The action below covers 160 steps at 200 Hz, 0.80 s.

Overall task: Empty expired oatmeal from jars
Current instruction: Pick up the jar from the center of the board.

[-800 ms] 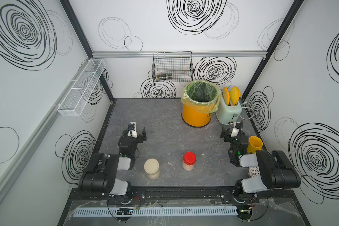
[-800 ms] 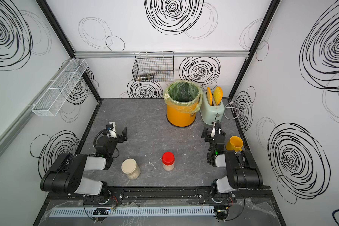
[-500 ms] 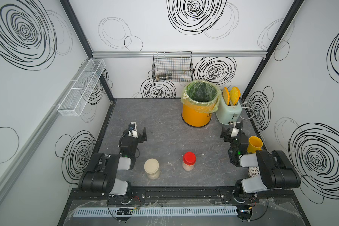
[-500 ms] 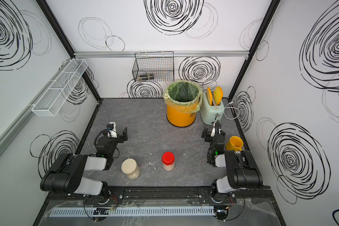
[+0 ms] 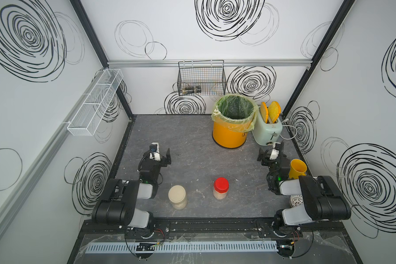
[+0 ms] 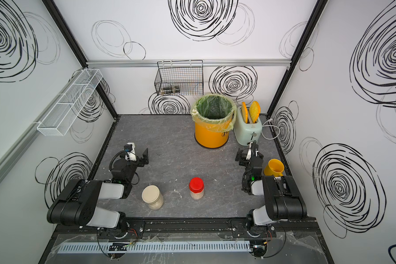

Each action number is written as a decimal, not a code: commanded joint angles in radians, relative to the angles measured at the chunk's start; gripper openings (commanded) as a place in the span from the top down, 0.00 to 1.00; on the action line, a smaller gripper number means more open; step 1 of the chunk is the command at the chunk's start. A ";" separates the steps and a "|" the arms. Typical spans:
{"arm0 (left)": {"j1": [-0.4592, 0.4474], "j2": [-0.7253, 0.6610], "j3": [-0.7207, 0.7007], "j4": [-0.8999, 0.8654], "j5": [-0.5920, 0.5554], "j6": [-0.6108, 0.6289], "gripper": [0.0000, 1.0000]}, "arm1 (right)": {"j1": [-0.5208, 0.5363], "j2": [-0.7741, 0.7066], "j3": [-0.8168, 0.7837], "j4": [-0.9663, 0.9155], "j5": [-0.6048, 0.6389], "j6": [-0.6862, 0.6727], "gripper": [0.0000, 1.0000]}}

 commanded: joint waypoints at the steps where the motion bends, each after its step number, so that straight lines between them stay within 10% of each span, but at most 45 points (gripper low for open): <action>1: 0.010 -0.002 -0.001 0.070 0.019 -0.008 0.04 | -0.006 0.009 0.017 0.015 -0.008 -0.017 0.02; 46: -0.021 -0.094 0.086 -0.172 -0.216 -0.054 0.04 | 0.001 -0.035 0.041 -0.048 0.039 -0.013 0.02; 76: -0.082 -0.192 0.275 -0.556 -0.447 -0.149 0.04 | 0.052 -0.212 0.227 -0.501 0.202 0.133 0.02; 160: -0.530 -0.379 0.589 -1.148 -0.350 -0.298 0.04 | 0.353 -0.555 0.432 -1.071 -0.213 0.256 0.02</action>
